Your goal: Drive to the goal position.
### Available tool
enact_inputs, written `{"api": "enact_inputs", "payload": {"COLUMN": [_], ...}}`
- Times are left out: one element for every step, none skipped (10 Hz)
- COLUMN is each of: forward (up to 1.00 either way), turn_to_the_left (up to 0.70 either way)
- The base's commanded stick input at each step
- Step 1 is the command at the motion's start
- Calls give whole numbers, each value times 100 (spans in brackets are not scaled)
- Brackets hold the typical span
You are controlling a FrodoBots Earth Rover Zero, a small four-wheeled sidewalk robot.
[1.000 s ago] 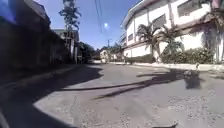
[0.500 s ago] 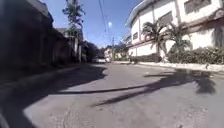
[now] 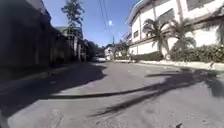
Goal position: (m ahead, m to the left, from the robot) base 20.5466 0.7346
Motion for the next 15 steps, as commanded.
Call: {"api": "enact_inputs", "payload": {"forward": [70, 70, 70, 70, 70, 70, 70, 70, 70, 70, 70, 70, 70, 70, 70], "turn_to_the_left": [0, 0, 14, 35, 35, 35, 35, 35, 35, 35, 21, 7, 1, 0, 0]}}
